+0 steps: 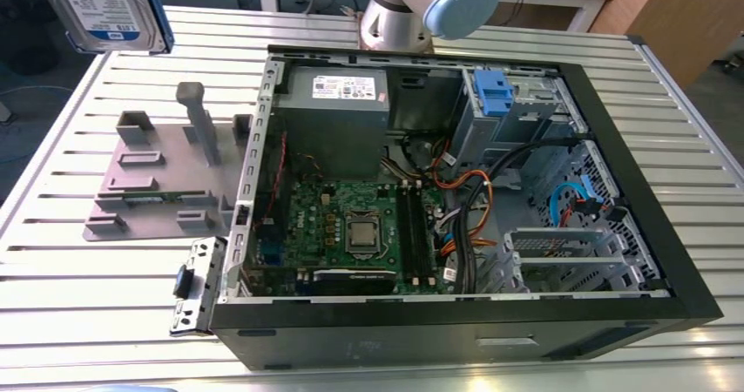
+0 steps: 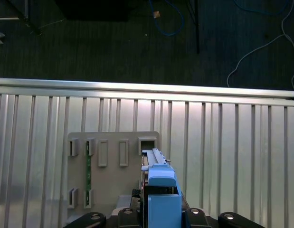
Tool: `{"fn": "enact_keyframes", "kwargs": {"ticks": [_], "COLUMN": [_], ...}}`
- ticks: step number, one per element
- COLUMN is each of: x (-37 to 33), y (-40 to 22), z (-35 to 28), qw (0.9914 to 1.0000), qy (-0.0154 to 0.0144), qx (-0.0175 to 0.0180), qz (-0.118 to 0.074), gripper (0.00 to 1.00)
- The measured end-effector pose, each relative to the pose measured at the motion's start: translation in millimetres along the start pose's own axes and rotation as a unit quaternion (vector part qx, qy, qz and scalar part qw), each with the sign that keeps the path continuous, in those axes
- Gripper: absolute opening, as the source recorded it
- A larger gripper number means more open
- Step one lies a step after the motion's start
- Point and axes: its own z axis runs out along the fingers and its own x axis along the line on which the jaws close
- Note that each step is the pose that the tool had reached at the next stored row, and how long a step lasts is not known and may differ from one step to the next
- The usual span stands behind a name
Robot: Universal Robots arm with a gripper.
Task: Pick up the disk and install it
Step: 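Pick up the disk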
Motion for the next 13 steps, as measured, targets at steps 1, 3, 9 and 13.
{"fn": "enact_keyframes", "kwargs": {"ticks": [1, 3, 9, 13], "x": [0.0, 0.0, -0.1, -0.1], "y": [0.0, 0.0, 0.1, 0.1], "z": [-0.2, -0.6, -2.3, -3.0], "qw": [1.0, 1.0, 1.0, 1.0], "qy": [0.0, 0.0, 0.0, 0.0], "qx": [0.0, 0.0, -0.0001, 0.0], "qz": [0.0, 0.0, 0.0, 0.0], "gripper": [0.37, 0.37, 0.37, 0.37]}}
